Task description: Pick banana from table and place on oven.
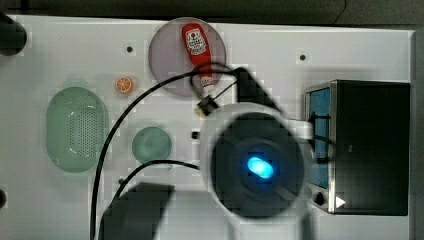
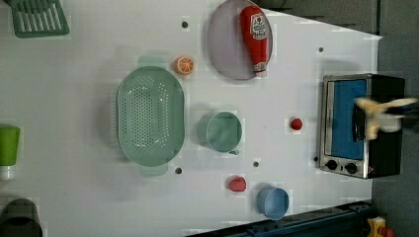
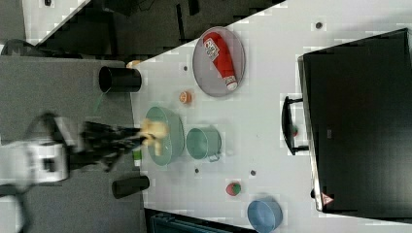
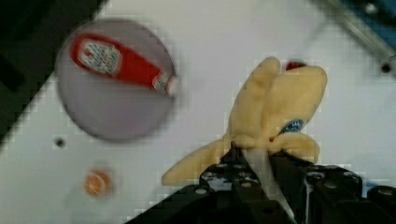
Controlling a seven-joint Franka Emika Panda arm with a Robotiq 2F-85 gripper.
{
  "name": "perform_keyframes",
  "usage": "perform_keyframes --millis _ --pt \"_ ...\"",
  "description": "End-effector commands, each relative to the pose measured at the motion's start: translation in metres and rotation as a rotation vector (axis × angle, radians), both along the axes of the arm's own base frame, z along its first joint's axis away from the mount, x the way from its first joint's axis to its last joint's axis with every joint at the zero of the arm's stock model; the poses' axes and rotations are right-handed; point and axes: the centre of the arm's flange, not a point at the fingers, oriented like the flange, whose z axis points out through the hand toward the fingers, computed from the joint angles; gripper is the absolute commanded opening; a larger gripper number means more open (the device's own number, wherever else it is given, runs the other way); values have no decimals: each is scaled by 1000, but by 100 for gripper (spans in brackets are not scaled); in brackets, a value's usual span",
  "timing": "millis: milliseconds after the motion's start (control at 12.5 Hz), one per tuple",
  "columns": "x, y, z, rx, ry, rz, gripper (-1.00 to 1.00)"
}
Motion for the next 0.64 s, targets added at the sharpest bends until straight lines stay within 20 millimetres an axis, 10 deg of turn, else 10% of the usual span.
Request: perform_keyframes --millis 80,640 --pt "13 -93 -29 5 95 -59 -58" --pt "19 -287 -91 -88 150 162 -58"
